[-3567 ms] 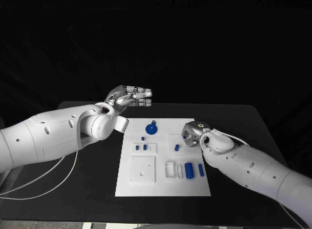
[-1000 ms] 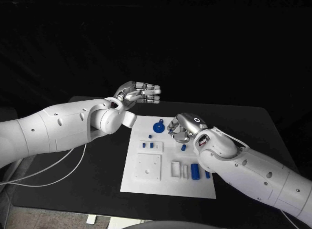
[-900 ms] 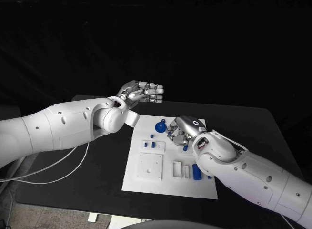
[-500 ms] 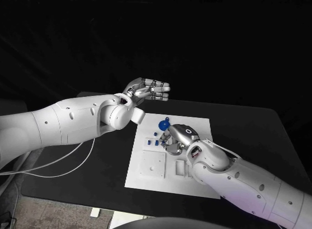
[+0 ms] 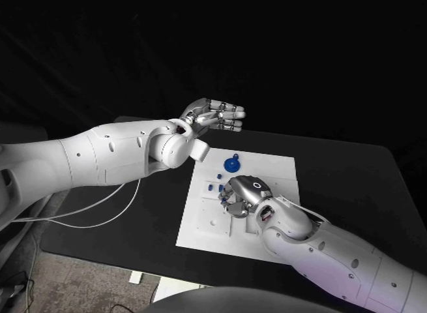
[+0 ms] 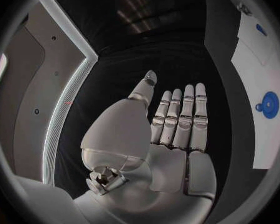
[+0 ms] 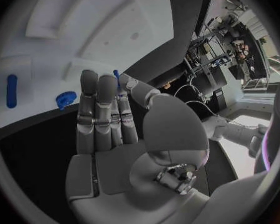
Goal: Assemble the parts on the task board
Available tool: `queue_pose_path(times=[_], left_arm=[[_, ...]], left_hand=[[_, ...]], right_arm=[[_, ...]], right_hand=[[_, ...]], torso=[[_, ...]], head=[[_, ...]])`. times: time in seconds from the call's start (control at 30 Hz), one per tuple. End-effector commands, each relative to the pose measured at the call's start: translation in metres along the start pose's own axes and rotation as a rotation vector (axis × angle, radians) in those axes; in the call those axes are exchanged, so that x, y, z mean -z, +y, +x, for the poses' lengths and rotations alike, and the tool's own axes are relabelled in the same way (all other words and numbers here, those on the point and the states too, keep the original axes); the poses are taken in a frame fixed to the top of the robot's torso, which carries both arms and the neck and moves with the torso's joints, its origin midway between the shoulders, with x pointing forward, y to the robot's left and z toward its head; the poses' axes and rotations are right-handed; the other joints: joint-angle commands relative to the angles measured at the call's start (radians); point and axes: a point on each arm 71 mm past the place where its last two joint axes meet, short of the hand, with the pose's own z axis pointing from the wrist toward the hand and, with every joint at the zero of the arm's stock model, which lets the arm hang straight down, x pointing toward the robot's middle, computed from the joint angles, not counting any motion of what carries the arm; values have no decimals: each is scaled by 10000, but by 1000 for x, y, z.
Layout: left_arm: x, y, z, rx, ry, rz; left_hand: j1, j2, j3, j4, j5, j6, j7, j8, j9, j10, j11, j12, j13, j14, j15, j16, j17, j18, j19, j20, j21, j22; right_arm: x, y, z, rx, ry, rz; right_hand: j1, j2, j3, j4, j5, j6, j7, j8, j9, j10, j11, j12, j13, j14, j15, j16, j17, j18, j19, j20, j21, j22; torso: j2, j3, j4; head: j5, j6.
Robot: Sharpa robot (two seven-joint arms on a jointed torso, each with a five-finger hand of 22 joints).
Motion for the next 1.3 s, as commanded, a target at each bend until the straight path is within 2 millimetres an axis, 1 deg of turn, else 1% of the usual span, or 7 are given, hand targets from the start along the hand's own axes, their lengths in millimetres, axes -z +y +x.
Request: queue_pose_path(times=[0.03, 0.2, 0.4, 0.6, 0.9, 1.1, 1.3], left_arm=[[-1, -2, 1, 51, -36, 125], [0, -2, -1, 33, -88, 165], [0, -2, -1, 32, -92, 166], [-1, -2, -1, 42, -67, 144], [-1, -2, 0, 53, -36, 138], [-1, -2, 1, 61, -11, 129], [-2, -2, 1, 64, 0, 125]], left_hand=[[9, 71, 5, 37, 26, 96, -18, 5, 7, 80, -17, 12, -1, 11, -31, 7, -8, 156, -2, 37, 75, -7], [3, 76, 4, 37, 23, 107, -20, -2, 6, 95, -19, 2, -2, 31, -38, 2, -11, 156, 20, 28, 89, -5], [3, 76, 4, 37, 23, 107, -20, -2, 6, 95, -19, 2, -2, 31, -38, 2, -11, 156, 20, 28, 89, -5], [1, 74, -4, 31, 16, 83, -11, -8, 5, 88, -12, -3, -2, 46, -46, 1, -11, 231, 210, -10, 224, 34], [7, 80, -6, 30, 20, 87, -14, -3, 6, 84, -11, -2, -2, 36, -41, 2, -11, 245, 199, 4, 245, 28], [7, 80, -6, 30, 20, 87, -14, -3, 6, 84, -11, -2, -2, 36, -41, 2, -11, 245, 199, 4, 245, 28], [7, 80, -6, 30, 20, 87, -14, -3, 6, 84, -11, -2, -2, 36, -41, 2, -11, 245, 199, 4, 245, 28]], right_arm=[[1, 0, 5, 209, 103, 0], [2, -2, 8, 237, 142, 110], [4, -4, 12, 245, 216, 185], [6, -6, 16, 277, 228, 244], [6, -8, 21, 310, 250, 332], [6, -9, 24, 307, 263, 370], [6, -8, 26, 285, 254, 358]], right_hand=[[9, 71, 9, -59, 34, 80, 3, 54, 9, 83, 7, 60, 14, 23, -77, 39, -8, 156, 67, -12, -61, 7], [3, 69, 19, -62, 48, 86, 2, 57, 13, 80, 8, 58, 13, 24, -78, 45, -20, 157, 84, -14, -91, 39], [3, 69, 19, -62, 48, 86, 2, 57, 13, 80, 8, 58, 13, 24, -78, 45, -20, 157, 84, -14, -91, 39], [-3, 60, 49, -67, 41, 89, 0, 56, 17, 92, 5, 60, 14, 22, -80, 71, -50, 156, 123, -16, -185, 144], [-3, 60, 49, -67, 41, 89, 0, 56, 17, 92, 5, 60, 14, 22, -80, 71, -50, 156, 123, -16, -185, 144], [-5, 57, 63, -64, 41, 92, 0, 57, 19, 88, 7, 59, 13, 19, -80, 77, -68, 155, 144, -16, -233, 187], [-6, 52, 71, -64, 19, 93, 0, 58, 20, 91, 6, 59, 13, 20, -80, 86, -82, 153, 162, -16, -272, 221]], torso=[[0, -2, 0], [-6, -11, -2], [-4, -8, -3], [-6, -12, -2], [-8, -13, -1], [-10, -9, -4], [-10, -10, -6]], head=[[104, -45], [180, -86], [283, -140], [347, -183], [367, -208], [477, -238], [548, -241]])
